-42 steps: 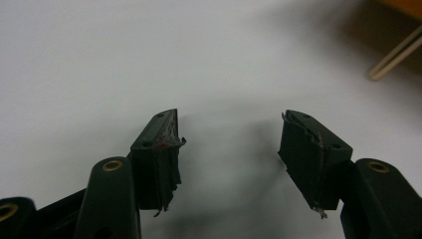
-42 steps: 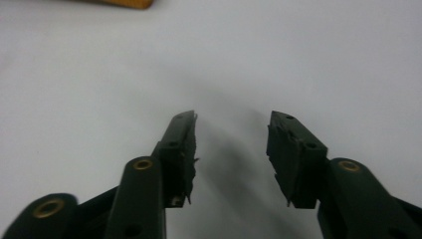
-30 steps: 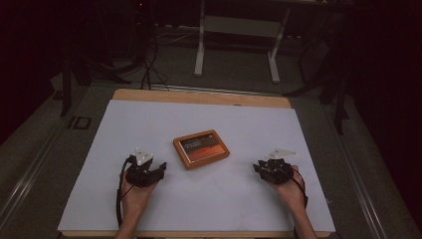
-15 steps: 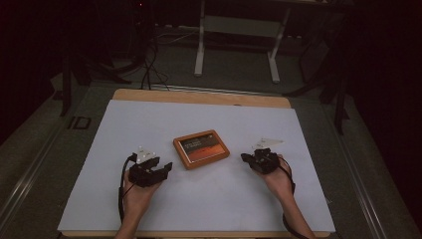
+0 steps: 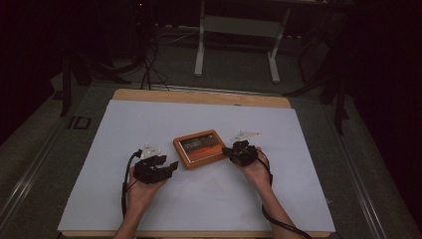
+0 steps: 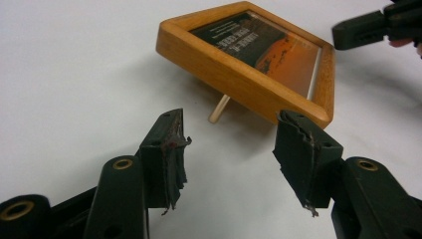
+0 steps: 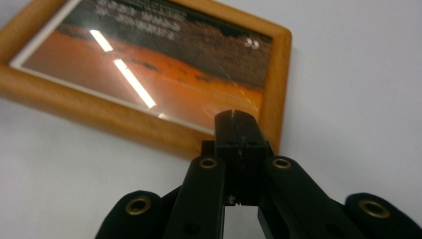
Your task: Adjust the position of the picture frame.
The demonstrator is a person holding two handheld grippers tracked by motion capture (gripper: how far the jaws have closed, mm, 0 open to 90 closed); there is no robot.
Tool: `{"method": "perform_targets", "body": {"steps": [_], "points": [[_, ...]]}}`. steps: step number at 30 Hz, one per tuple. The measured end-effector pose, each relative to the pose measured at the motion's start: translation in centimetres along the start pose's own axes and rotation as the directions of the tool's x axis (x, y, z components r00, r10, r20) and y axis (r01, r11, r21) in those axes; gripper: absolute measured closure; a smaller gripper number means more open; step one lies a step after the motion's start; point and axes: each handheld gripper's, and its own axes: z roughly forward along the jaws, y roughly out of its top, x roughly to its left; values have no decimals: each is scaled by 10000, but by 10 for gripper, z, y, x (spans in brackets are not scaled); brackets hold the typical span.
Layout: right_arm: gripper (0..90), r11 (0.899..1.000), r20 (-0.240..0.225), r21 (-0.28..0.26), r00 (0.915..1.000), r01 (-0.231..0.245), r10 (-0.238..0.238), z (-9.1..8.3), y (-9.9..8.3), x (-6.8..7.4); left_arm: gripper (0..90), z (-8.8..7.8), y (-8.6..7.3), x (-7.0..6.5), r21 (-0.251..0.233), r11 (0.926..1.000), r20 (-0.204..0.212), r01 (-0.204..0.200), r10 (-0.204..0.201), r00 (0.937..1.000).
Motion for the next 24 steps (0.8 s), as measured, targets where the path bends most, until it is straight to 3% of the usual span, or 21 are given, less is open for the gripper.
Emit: {"method": "perform_targets", "body": {"steps": [10,16,24], "points": [[900,10000,-107,59,9999,15,-15,8,5,4,451,10,5,-4,44,9996,529,263,-265,9982],[900,9999,-139,101,9999,10,-8,10,6,4,428,18,7,-1,114,9970,788,771,-777,9939],[900,10000,-124,14,9999,84,-84,9,3,5,410,21,13,-1,115,9960,743,889,-896,9932]]}}
